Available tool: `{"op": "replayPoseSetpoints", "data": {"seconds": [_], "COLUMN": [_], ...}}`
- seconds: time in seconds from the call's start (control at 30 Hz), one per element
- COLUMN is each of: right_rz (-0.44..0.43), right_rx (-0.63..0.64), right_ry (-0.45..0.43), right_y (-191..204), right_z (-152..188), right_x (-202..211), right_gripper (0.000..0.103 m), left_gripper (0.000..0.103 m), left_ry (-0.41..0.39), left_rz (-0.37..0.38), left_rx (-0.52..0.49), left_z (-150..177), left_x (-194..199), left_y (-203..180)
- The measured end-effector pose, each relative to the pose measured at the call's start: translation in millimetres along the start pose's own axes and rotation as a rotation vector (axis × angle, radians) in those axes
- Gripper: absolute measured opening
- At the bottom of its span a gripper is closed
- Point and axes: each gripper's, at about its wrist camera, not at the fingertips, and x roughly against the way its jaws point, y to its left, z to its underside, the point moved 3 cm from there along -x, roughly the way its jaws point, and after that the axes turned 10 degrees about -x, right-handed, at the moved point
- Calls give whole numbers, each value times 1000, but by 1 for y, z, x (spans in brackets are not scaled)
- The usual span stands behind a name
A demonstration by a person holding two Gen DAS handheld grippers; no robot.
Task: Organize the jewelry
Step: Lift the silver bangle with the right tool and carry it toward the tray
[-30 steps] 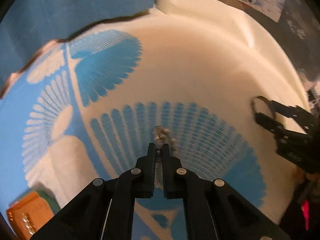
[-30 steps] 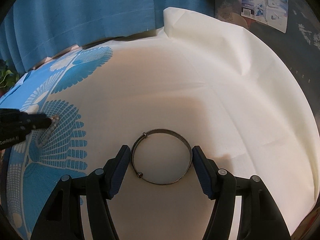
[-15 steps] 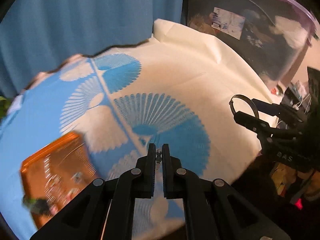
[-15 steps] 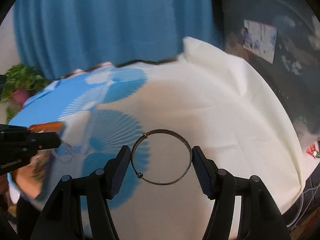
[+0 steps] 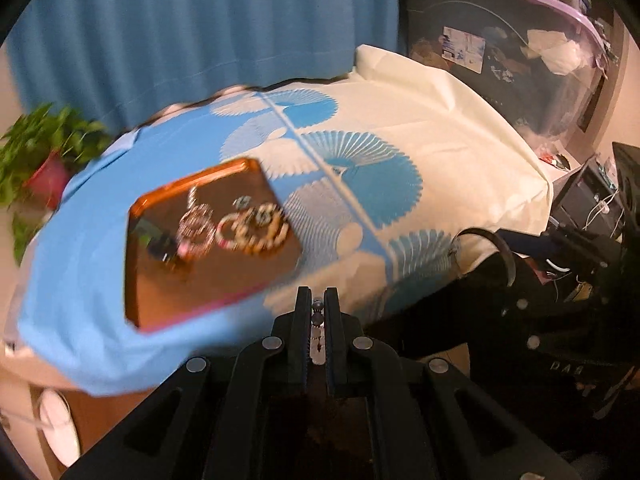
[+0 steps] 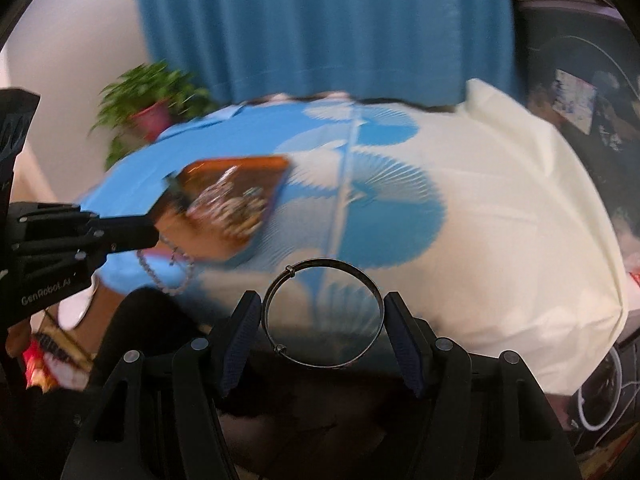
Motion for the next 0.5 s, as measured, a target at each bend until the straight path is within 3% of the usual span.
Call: {"op": "replayPoseSetpoints", "data": {"seconds": [0.23,0.5], "right_rz": [-47,-41], "right_rx": [98,137], "right_ry": [39,43], "right_y": [54,72], "right_z": [42,52], "right_x": [16,26], "right_gripper": [63,63], "left_gripper": [4,4], "left_ry": [-42,-69], "left_rz": [-9,-17], "left_rx": [38,49], "left_z": [38,53], "left_x": [35,48], "left_y": [-2,-1]}}
